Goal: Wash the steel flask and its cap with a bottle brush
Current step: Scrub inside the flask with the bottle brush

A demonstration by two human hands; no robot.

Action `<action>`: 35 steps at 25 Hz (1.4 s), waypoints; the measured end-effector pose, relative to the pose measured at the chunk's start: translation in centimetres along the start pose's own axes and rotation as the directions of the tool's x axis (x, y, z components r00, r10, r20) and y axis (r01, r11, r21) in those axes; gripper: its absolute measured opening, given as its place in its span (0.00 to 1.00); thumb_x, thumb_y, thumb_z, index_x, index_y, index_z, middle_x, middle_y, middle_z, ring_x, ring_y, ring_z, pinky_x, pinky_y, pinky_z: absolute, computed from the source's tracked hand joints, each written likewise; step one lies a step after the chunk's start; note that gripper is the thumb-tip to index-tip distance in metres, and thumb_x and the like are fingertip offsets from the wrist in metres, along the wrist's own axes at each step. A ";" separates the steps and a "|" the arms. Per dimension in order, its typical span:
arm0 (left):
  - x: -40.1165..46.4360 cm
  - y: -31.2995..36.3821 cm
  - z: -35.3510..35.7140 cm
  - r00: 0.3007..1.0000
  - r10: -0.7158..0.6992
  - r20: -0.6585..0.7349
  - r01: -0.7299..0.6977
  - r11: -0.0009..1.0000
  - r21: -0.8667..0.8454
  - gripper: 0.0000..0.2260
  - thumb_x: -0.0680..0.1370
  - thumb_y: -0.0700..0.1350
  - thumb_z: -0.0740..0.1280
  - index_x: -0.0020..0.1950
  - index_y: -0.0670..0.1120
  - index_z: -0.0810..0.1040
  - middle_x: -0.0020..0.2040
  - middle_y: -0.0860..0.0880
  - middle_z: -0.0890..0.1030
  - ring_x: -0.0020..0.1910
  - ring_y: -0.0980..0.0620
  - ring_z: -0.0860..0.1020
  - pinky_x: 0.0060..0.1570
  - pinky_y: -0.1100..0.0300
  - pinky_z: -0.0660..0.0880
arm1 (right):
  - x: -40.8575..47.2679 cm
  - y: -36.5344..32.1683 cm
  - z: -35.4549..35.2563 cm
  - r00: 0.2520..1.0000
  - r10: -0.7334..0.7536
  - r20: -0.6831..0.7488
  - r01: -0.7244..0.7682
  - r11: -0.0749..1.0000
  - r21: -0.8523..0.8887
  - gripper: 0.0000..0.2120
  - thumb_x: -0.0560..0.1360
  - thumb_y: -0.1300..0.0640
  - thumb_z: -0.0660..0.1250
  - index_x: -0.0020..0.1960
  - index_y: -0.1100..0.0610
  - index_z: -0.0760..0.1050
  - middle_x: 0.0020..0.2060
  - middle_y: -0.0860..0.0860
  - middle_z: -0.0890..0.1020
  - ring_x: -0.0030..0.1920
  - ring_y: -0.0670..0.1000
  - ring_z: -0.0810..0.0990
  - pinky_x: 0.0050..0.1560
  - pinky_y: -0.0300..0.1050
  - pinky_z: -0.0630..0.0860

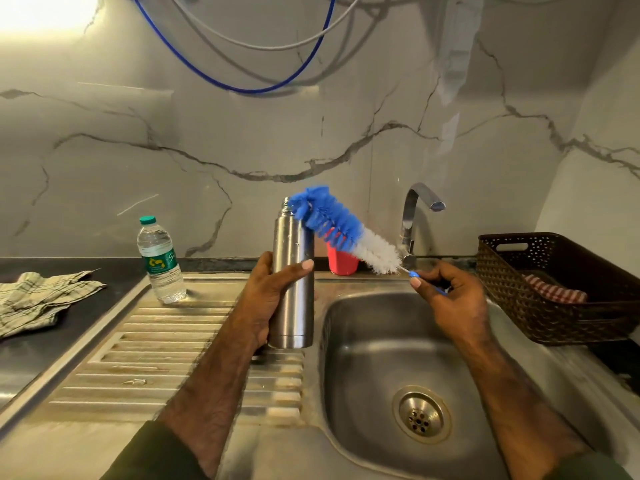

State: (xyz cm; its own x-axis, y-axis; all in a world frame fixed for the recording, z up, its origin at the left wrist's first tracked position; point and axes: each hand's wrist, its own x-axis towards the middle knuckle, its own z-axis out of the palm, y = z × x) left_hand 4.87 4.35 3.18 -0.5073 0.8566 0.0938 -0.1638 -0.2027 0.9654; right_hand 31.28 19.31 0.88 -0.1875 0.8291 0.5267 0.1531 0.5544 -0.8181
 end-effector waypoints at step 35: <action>0.0 0.1 0.0 0.997 -0.077 0.021 0.078 0.996 -0.041 0.30 0.67 0.51 0.79 0.66 0.41 0.76 0.50 0.36 0.83 0.48 0.31 0.84 0.56 0.36 0.79 | -0.5 -0.6 2.0 0.998 -0.050 0.030 0.049 0.998 0.044 0.06 0.73 0.65 0.77 0.44 0.56 0.84 0.37 0.44 0.85 0.41 0.36 0.82 0.45 0.26 0.74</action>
State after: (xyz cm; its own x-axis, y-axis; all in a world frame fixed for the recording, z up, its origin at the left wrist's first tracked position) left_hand 4.82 4.36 3.28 -0.4754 0.8794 0.0241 -0.2377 -0.1547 0.9589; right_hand 29.32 18.45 0.67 -0.2240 0.7975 0.5601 0.1005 0.5906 -0.8007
